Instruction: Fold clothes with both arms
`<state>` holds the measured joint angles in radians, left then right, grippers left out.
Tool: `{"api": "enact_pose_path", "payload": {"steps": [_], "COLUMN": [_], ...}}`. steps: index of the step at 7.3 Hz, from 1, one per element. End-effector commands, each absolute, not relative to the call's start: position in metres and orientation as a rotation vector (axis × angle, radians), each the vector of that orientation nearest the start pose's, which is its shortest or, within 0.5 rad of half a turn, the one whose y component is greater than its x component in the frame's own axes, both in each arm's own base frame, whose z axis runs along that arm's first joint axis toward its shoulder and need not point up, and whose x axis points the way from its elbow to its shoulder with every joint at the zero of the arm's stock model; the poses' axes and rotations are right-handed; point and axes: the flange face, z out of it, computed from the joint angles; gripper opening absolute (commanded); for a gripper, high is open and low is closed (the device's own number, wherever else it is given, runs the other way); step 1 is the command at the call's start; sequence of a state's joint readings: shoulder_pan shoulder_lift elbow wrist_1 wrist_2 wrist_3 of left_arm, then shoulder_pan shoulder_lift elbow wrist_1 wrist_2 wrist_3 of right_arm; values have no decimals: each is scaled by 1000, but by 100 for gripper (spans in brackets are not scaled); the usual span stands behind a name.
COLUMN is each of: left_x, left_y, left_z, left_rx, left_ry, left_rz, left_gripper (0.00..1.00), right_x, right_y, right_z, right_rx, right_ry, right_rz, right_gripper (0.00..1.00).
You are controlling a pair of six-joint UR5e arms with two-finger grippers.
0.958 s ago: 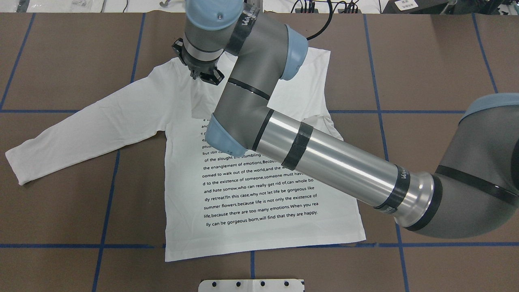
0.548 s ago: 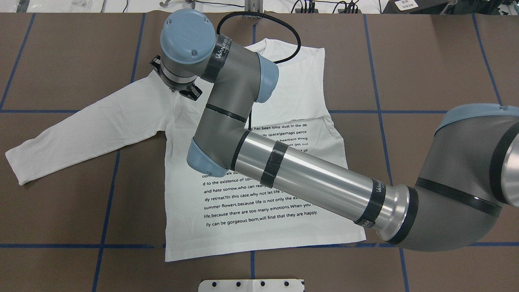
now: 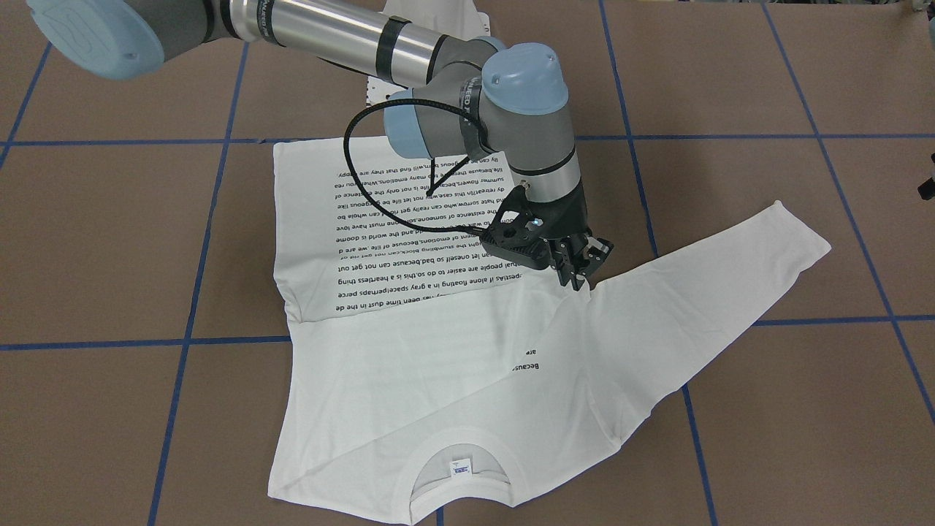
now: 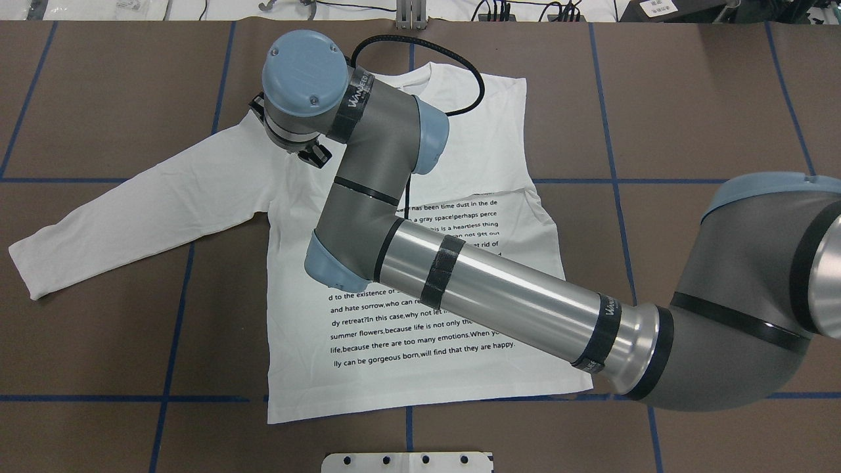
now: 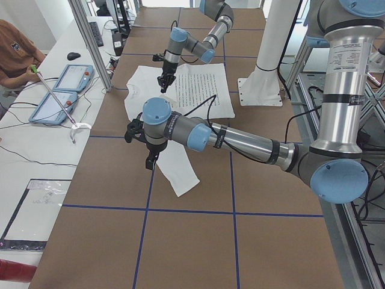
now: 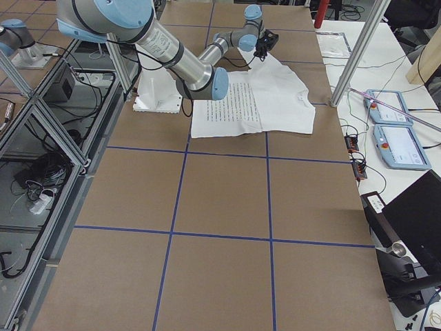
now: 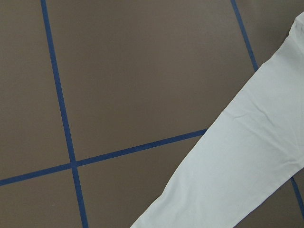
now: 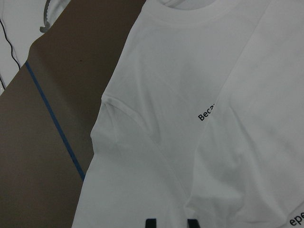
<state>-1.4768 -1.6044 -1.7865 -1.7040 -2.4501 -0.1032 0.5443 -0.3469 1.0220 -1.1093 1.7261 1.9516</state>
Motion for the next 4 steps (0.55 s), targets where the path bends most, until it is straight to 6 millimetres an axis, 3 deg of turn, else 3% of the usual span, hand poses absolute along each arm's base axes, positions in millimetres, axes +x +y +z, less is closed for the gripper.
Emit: {"api": "enact_pose_path", "payload": {"steps": [1, 2, 3, 4], "left_x": [9, 33, 39, 44], "left_y": [-517, -517, -520, -530], "left_z": [531, 534, 564, 600], "left_rx": [227, 216, 155, 102], "left_ry": [902, 906, 904, 907], "left_rz": [177, 218, 180, 117], "left_gripper": [96, 95, 99, 98], "right_x": [-661, -658, -639, -609], "right_y": [-525, -525, -539, -543], "right_z": [1, -2, 5, 45], "right_rx": [-45, -51, -41, -31], "right_ry": [-1185, -1192, -1199, -1205], "right_rz": [745, 756, 777, 792], "right_gripper": [98, 99, 99, 99]}}
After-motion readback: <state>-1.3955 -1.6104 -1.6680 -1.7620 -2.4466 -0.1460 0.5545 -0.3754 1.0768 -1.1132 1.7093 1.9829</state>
